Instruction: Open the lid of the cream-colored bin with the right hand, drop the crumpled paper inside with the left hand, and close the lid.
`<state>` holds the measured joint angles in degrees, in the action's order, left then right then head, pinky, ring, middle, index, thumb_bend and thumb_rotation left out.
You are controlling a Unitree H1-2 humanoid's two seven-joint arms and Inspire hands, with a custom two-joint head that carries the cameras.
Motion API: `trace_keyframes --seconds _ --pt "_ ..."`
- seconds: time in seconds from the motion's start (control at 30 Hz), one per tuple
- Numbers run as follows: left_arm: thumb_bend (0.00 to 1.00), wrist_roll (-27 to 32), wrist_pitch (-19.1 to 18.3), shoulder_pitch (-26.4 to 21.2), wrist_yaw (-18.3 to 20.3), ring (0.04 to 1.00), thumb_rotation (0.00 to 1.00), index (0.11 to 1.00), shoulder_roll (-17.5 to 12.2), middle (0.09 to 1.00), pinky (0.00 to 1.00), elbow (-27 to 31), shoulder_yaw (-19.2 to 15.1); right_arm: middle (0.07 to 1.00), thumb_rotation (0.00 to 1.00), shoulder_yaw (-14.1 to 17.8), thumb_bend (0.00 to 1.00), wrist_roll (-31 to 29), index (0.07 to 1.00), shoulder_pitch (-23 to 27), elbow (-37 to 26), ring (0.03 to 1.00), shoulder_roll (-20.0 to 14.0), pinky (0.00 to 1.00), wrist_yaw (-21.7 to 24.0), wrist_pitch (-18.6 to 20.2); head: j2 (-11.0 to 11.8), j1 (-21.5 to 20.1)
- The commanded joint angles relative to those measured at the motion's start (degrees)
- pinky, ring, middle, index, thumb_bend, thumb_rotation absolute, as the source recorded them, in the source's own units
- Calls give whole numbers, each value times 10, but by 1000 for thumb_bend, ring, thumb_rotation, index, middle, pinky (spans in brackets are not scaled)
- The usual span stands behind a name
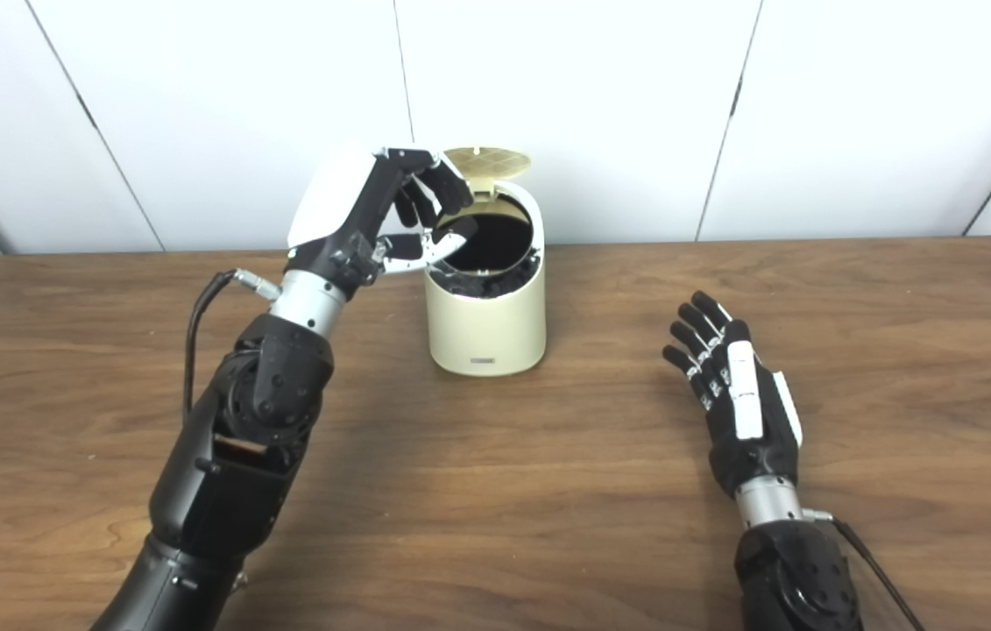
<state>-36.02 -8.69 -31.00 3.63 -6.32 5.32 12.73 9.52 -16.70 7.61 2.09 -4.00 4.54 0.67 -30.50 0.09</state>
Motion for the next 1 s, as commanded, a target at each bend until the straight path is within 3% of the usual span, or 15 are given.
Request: trace_keyframes --seconds 0.0,0.2,0.53,0.7,0.87,0.97 --pt "474 6 -1 -7 1 432 0 470 -11 538 349 31 -12 876 876 3 515 -1 874 2 8 874 -8 827 10 -23 0 0" --pt "473 26 -2 20 -4 429 0 466 -17 531 334 61 -45 872 857 3 543 -5 871 4 13 864 -12 815 11 -28 -1 0" --pt "475 123 -60 60 12 452 0 457 -13 502 343 109 -116 887 806 11 540 -21 863 6 18 877 -15 832 16 -31 -4 1" --pt "477 162 -64 87 -11 466 0 446 -2 489 384 111 -148 890 824 9 545 -13 870 4 10 878 -17 829 13 -26 -7 1" --pt "476 185 -56 112 -36 446 0 453 8 501 348 104 -173 893 825 12 562 -18 877 3 12 886 -21 837 20 -33 -11 1" --pt "498 214 -62 130 -40 440 0 492 14 491 264 102 -190 896 818 13 584 -21 879 4 12 897 -24 847 23 -37 -13 2"
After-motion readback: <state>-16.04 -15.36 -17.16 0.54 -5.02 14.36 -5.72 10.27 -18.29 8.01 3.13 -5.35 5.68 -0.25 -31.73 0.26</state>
